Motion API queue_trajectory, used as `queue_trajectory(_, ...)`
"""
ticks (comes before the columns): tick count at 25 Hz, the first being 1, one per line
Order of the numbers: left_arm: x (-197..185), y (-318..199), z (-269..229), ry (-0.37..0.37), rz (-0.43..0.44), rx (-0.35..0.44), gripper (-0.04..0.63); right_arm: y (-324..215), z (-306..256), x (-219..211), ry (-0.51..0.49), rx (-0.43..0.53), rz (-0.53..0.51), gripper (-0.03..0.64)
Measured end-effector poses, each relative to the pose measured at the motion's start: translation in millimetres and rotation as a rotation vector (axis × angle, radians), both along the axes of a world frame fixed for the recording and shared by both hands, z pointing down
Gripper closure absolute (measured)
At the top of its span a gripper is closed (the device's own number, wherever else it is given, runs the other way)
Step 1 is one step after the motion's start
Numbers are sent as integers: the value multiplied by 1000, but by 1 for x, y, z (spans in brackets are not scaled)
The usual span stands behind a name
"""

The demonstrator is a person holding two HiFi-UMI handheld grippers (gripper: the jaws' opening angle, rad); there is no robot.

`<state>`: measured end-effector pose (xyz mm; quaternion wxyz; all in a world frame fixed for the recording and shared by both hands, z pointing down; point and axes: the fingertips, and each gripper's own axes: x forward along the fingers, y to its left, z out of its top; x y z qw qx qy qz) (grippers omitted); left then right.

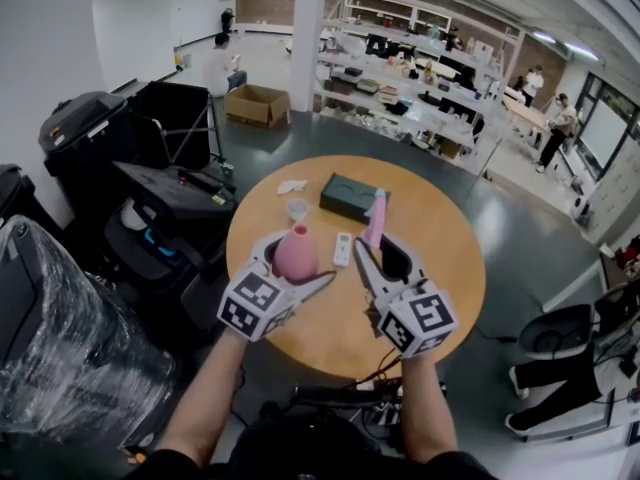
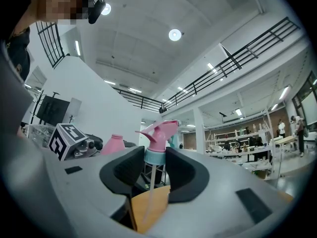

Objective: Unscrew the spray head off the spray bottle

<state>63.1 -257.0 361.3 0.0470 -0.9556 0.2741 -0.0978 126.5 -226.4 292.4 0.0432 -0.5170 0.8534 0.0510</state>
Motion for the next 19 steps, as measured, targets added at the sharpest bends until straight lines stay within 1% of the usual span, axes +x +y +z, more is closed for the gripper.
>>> queue_trajectory(19,9,4,6,-6,19,0,158,4,2,1,10,6,4,474)
